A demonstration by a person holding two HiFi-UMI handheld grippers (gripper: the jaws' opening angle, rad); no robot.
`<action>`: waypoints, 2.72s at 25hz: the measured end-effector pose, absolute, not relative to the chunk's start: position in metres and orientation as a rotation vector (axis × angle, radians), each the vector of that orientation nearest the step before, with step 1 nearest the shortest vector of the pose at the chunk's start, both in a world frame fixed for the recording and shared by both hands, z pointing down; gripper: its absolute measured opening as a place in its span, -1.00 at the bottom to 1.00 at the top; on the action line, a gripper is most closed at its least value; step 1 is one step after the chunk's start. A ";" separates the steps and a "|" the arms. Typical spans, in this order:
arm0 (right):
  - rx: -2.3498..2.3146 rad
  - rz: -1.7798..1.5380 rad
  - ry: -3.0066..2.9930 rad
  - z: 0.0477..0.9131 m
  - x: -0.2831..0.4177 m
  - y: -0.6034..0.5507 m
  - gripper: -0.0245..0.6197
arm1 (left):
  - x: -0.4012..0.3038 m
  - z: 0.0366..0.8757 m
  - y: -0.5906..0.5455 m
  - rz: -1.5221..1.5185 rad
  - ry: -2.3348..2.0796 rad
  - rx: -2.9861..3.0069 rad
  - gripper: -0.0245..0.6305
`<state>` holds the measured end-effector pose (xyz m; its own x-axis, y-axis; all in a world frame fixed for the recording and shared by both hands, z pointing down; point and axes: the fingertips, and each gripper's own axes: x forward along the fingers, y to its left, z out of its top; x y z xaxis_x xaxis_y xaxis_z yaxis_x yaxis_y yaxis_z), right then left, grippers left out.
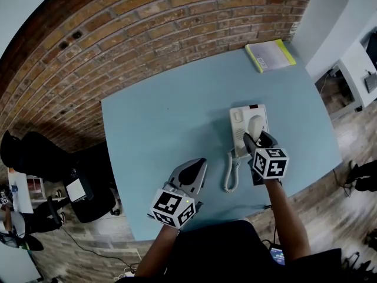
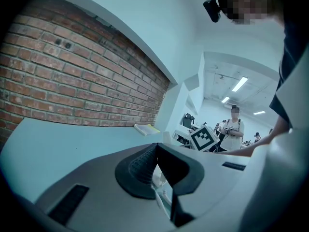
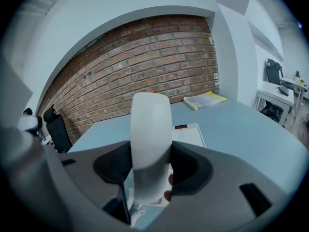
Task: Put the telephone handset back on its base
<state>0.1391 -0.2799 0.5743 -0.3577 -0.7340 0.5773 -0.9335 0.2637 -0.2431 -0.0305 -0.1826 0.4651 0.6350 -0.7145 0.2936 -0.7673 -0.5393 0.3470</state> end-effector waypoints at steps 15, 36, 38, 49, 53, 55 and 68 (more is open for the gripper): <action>1.490 0.824 -2.174 0.592 0.135 -0.287 -0.22 | -0.033 0.478 -0.187 0.175 -1.165 2.377 -0.90; 1.446 0.813 -2.172 0.605 0.126 -0.303 -0.22 | -0.037 0.488 -0.188 0.194 -1.173 2.349 -0.90; 1.443 0.811 -2.170 0.606 0.126 -0.305 -0.22 | -0.036 0.489 -0.189 0.198 -1.170 2.347 -0.90; 1.427 0.825 -2.165 0.614 0.122 -0.313 -0.22 | -0.036 0.492 -0.190 0.208 -1.175 2.337 -0.90; 1.418 0.829 -2.165 0.617 0.120 -0.316 -0.22 | -0.038 0.493 -0.189 0.210 -1.182 2.327 -0.90; 1.415 0.831 -2.164 0.619 0.119 -0.318 -0.22 | -0.040 0.494 -0.189 0.213 -1.185 2.322 -0.90; 1.409 0.858 -2.161 0.629 0.118 -0.324 -0.22 | -0.038 0.500 -0.191 0.211 -1.184 2.308 -0.90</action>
<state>0.1181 -0.3242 0.6289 -0.3981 -0.6581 0.6391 -0.9172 0.2957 -0.2669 -0.0378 -0.1914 0.4996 0.6034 -0.7078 0.3672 -0.7912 -0.4740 0.3864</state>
